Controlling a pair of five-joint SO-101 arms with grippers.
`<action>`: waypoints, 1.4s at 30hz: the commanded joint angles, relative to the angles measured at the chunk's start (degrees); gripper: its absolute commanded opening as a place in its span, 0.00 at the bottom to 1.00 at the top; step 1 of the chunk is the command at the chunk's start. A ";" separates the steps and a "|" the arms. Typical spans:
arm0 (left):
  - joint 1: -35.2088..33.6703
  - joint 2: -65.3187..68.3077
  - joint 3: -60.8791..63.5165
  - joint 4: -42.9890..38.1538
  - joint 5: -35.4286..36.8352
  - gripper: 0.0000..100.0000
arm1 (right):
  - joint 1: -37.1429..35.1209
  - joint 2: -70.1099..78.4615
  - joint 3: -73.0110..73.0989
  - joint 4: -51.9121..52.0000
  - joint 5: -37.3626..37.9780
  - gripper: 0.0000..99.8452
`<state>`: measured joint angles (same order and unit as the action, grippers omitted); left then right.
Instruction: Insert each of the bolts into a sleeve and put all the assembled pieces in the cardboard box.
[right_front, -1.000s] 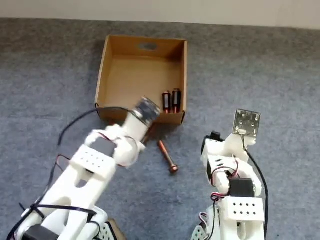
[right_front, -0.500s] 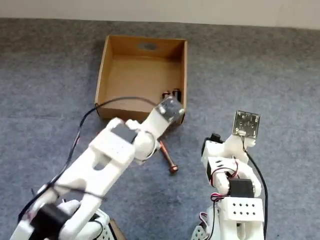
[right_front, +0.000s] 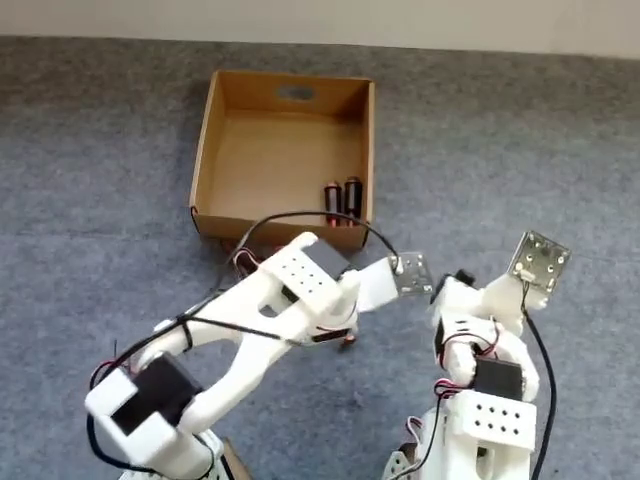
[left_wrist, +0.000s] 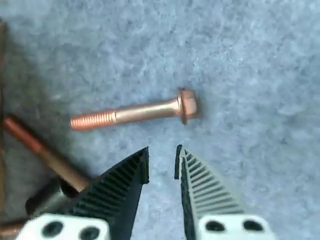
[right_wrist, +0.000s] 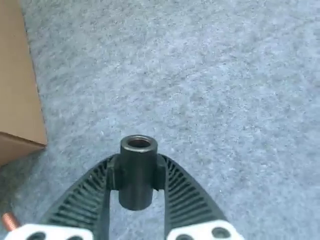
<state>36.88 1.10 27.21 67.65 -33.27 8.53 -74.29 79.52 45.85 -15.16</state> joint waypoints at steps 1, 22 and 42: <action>0.48 0.48 -2.33 -3.34 -3.52 0.11 | 0.84 -0.92 -1.01 -1.01 -0.62 0.01; 0.84 1.19 0.40 -14.07 -26.11 0.10 | 0.57 -0.92 -1.01 -1.01 -0.53 0.01; 1.36 0.57 -1.89 -6.42 -26.73 0.15 | 0.57 -0.92 -0.48 -2.86 -0.26 0.01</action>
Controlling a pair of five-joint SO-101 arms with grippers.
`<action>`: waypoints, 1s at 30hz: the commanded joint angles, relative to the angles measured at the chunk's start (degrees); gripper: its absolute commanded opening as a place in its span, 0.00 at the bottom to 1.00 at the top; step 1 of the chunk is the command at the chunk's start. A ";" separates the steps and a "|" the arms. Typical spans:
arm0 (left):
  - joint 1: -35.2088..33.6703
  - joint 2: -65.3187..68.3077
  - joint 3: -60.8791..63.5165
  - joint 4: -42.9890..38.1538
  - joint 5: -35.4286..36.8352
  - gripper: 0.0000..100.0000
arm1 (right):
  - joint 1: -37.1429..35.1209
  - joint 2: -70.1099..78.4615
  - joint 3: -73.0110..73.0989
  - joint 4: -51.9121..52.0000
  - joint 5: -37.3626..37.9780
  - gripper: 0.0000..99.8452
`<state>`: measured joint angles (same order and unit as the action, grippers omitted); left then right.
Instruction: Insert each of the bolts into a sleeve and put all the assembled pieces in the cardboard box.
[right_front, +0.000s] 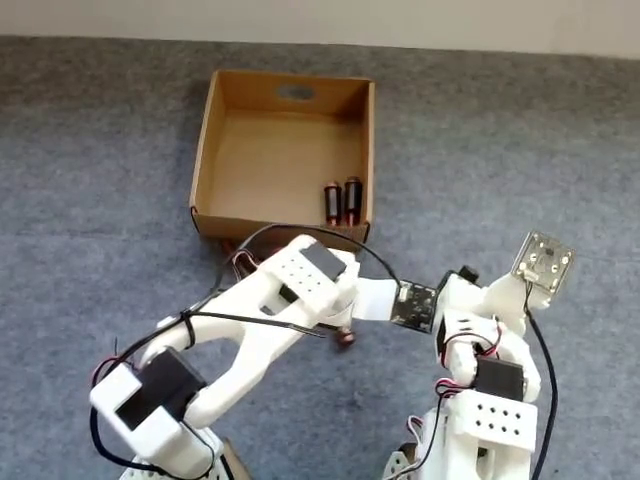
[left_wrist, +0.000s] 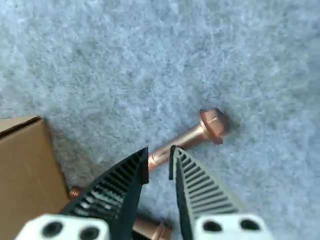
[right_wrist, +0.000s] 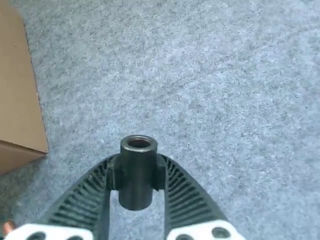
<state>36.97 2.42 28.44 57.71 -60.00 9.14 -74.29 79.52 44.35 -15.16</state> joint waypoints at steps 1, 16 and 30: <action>1.27 -0.66 -3.74 4.84 0.00 0.16 | -0.04 -0.92 -0.48 -1.45 -0.26 0.01; 1.63 -0.04 -1.89 -1.05 -0.35 0.16 | 0.31 -0.92 -0.57 -1.45 -0.44 0.01; 1.27 -0.04 -0.84 -4.75 0.00 0.16 | 9.80 -0.92 -1.10 -1.54 -9.49 0.01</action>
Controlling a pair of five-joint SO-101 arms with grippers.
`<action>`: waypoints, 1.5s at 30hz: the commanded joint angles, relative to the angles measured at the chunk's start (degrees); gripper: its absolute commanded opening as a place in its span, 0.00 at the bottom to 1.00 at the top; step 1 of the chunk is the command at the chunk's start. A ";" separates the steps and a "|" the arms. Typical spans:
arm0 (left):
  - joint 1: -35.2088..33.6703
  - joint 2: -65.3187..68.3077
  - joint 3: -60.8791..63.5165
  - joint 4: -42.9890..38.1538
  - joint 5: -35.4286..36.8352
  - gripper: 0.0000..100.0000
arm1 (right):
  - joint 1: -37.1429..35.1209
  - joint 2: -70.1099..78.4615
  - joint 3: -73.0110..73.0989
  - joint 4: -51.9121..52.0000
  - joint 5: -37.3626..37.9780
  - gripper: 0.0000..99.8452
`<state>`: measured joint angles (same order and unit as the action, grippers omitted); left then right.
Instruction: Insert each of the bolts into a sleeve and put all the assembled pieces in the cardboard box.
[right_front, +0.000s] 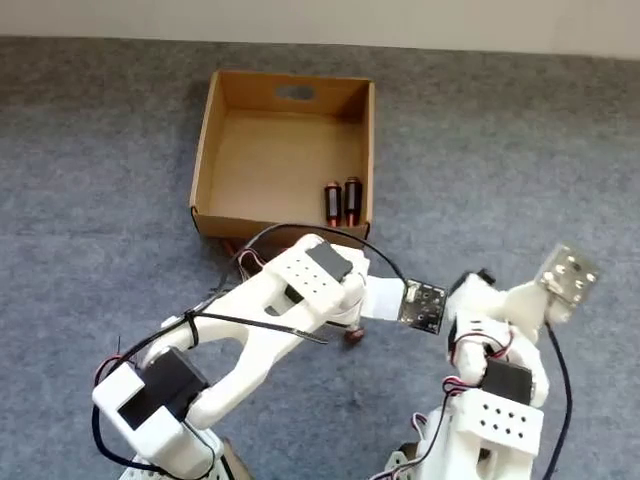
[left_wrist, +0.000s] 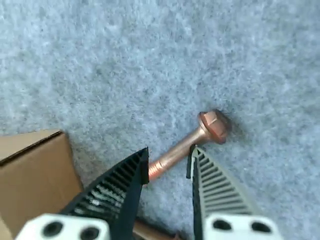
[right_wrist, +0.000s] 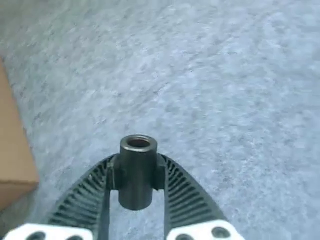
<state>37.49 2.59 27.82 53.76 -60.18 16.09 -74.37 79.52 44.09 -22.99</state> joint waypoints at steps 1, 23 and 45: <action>0.75 -0.22 -0.22 -0.79 0.18 0.16 | 3.74 -0.84 -1.27 -1.71 -1.76 0.01; 1.27 12.88 -5.05 -2.73 -0.26 0.16 | 5.85 -0.84 -1.63 -3.74 -1.32 0.01; -1.63 11.03 -32.40 21.98 -0.18 0.16 | 5.85 -0.84 -1.71 -3.74 -1.23 0.01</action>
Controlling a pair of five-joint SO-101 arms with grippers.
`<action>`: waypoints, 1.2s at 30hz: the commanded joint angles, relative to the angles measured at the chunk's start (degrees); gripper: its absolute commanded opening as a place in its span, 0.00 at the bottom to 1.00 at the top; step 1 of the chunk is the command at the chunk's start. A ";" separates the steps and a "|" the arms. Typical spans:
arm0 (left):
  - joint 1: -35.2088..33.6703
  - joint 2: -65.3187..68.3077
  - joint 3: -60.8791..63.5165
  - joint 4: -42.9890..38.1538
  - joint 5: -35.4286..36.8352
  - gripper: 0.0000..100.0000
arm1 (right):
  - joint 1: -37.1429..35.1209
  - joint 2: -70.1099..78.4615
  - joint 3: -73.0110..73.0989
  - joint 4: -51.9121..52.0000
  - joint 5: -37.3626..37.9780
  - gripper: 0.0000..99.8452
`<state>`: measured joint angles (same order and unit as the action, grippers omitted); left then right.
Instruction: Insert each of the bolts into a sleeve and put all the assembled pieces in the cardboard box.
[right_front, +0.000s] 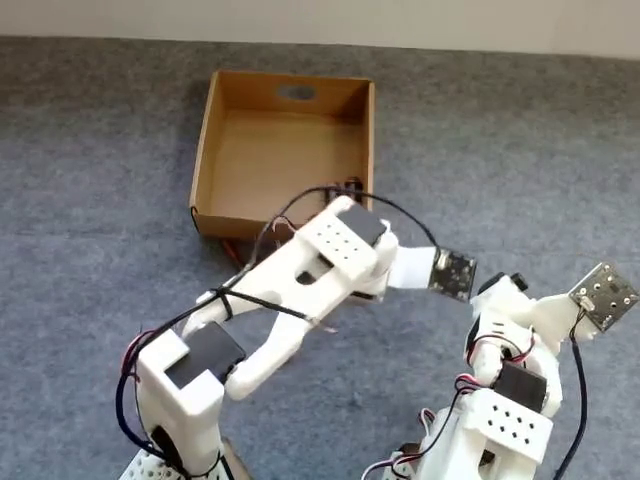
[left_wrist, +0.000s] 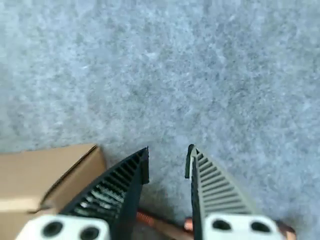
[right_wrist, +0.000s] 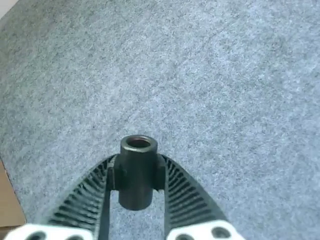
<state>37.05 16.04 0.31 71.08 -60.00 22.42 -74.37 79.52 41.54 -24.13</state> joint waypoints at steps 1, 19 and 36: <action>-1.54 -3.65 -5.67 6.95 -0.35 0.16 | -0.48 -0.84 -1.71 -1.19 -0.09 0.01; -6.37 -23.34 27.91 -1.05 30.42 0.16 | -0.57 -0.84 -1.80 -1.19 -0.09 0.01; -11.21 -27.21 46.64 -14.95 52.31 0.16 | -0.57 -0.84 -1.63 -1.19 -0.09 0.01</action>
<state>25.27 -8.66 46.20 56.75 -10.24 22.33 -74.37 79.52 41.54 -24.13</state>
